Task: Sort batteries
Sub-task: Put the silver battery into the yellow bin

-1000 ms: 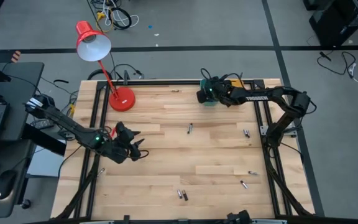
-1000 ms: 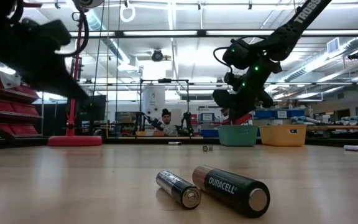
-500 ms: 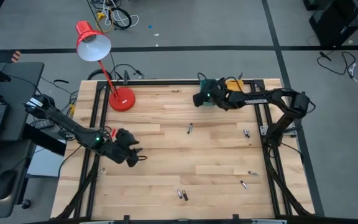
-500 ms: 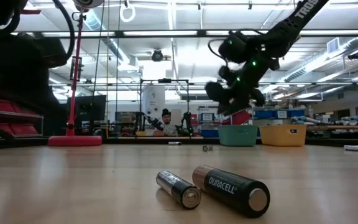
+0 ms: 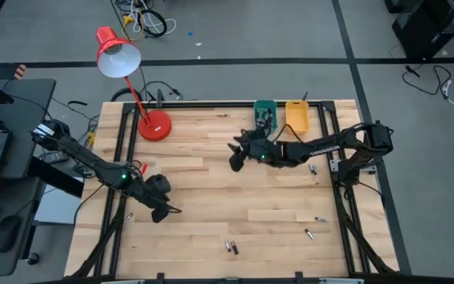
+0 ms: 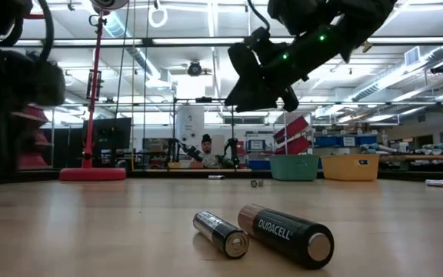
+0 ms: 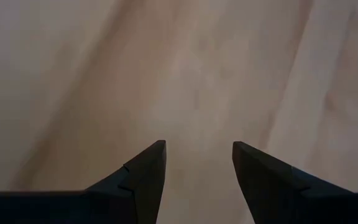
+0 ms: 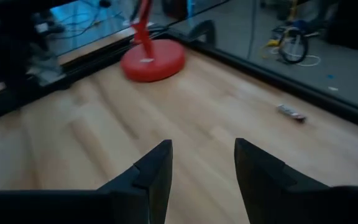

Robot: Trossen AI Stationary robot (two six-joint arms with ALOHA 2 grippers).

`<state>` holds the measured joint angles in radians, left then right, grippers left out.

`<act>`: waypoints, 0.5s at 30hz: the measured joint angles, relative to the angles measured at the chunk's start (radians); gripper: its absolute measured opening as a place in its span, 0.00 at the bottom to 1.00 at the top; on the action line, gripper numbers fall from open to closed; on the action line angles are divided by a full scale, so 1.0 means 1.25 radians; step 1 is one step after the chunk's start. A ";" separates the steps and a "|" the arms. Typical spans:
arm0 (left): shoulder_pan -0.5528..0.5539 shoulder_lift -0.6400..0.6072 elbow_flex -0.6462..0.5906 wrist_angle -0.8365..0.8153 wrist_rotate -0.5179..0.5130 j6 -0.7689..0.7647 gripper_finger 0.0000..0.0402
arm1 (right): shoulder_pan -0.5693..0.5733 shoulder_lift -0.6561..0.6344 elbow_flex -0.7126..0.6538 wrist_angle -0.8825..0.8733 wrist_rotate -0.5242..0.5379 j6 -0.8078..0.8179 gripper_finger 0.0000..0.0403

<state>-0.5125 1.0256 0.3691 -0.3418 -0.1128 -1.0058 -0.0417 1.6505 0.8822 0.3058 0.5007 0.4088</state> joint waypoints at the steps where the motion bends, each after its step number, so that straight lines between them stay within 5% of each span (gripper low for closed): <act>1: 0.000 0.000 0.000 -0.012 0.041 -0.026 0.50 | 0.014 0.000 0.000 -0.002 0.001 0.000 0.39; 6: -0.039 0.000 0.000 -0.145 0.193 -0.154 0.50 | 0.083 0.000 0.000 0.000 0.010 0.005 0.39; 15: -0.115 -0.002 0.004 -0.265 0.232 -0.335 0.40 | 0.162 0.000 0.000 0.000 0.068 -0.006 0.39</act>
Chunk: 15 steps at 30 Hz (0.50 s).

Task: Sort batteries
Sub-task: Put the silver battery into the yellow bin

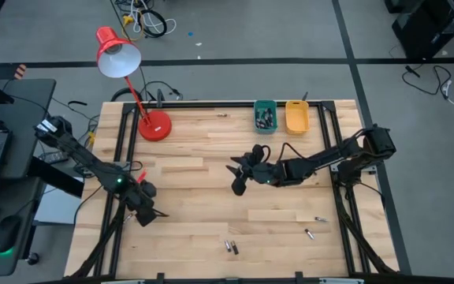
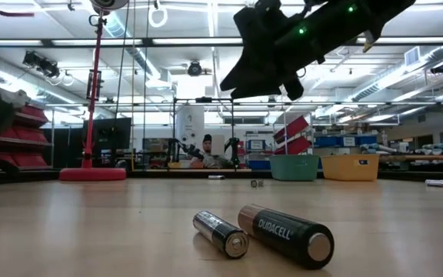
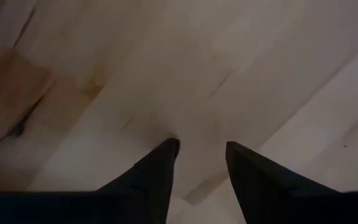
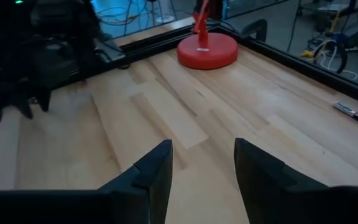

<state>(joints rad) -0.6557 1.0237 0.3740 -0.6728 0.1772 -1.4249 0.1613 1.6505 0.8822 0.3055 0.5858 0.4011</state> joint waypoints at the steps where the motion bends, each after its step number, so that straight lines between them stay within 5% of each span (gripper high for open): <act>1: -0.002 0.000 0.000 -0.003 0.000 -0.013 0.39 | 0.002 0.000 0.000 0.000 0.000 0.000 0.39; 10: -0.007 0.005 0.020 -0.031 0.117 -0.035 0.31 | 0.006 0.000 0.000 0.006 0.001 -0.001 0.39; 15: -0.001 0.004 0.086 0.005 0.068 0.088 0.29 | 0.006 0.000 0.000 0.021 0.001 -0.008 0.39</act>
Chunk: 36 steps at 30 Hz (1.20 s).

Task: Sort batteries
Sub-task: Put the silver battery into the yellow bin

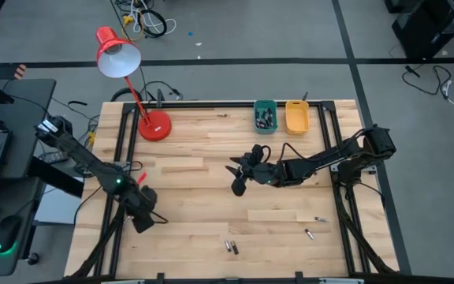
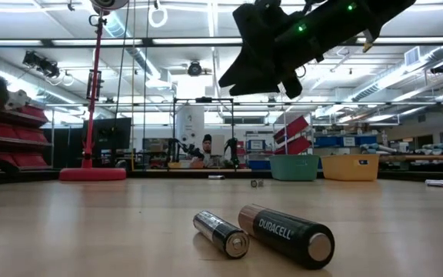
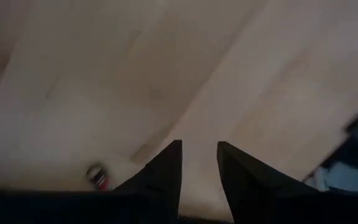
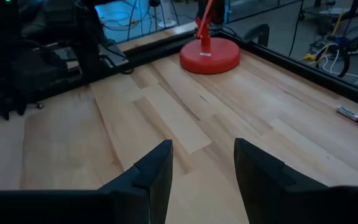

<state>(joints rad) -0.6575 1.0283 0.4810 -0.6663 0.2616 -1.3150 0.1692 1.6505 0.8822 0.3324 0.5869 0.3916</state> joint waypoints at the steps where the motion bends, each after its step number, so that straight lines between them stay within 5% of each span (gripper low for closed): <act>1: 0.004 0.000 0.017 0.005 -0.027 0.017 0.29 | 0.000 0.000 0.000 0.007 0.000 -0.004 0.39; 6: 0.030 0.009 0.090 -0.099 -0.152 0.034 0.29 | 0.000 0.000 0.000 0.048 0.000 -0.024 0.39; 13: 0.028 0.052 0.101 -0.280 -0.086 -0.034 0.28 | 0.010 0.000 0.000 0.045 -0.001 -0.023 0.39; 36: -0.118 0.257 0.070 -0.138 -0.006 -0.044 0.29 | 0.022 0.000 0.000 0.041 -0.003 -0.043 0.39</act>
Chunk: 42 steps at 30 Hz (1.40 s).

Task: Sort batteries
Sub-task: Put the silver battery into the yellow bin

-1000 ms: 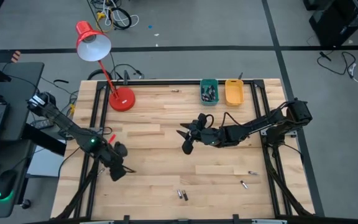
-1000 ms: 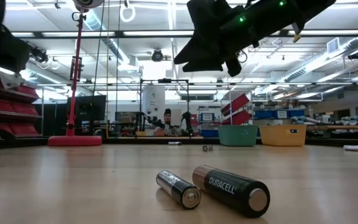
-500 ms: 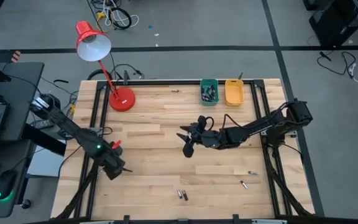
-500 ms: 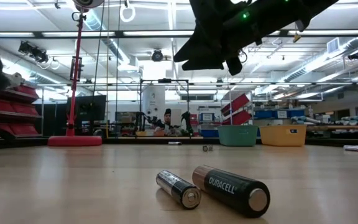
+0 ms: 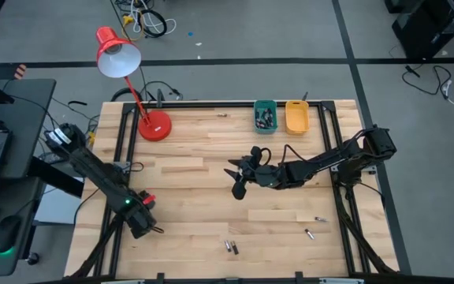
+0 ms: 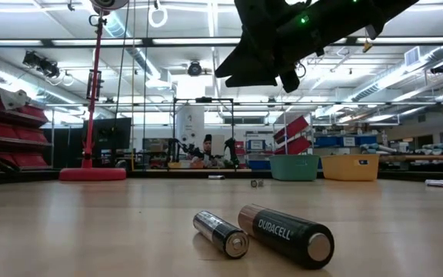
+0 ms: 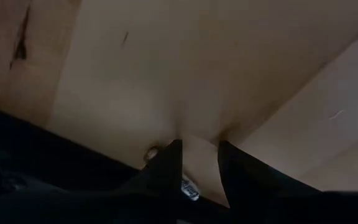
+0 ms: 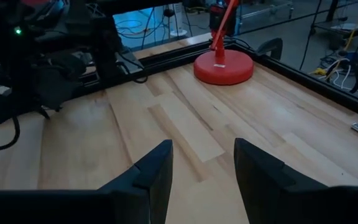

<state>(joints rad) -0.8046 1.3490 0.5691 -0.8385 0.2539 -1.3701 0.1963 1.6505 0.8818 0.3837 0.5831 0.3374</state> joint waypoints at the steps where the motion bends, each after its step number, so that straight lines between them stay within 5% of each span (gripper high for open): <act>1: -0.003 0.009 0.002 -0.001 0.004 -0.001 0.29 | 0.000 0.000 0.000 0.000 0.000 0.000 0.39; 13: 0.010 0.031 0.018 -0.014 0.018 -0.018 0.29 | 0.000 0.000 0.000 0.002 0.000 0.002 0.39; 26: 0.021 0.031 0.099 -0.208 -0.146 0.045 0.29 | -0.004 0.000 0.000 0.025 -0.001 0.002 0.39; 32: 0.020 0.031 0.040 -0.135 -0.027 -0.002 0.37 | -0.001 0.000 0.000 0.018 -0.001 0.003 0.39; 42: 0.014 0.029 -0.003 -0.070 0.034 -0.020 0.52 | 0.000 0.000 0.000 0.017 -0.001 0.002 0.39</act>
<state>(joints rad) -0.7869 1.3849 0.5653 -0.9255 0.2961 -1.3949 0.1959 1.6508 0.8814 0.4046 0.5816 0.3397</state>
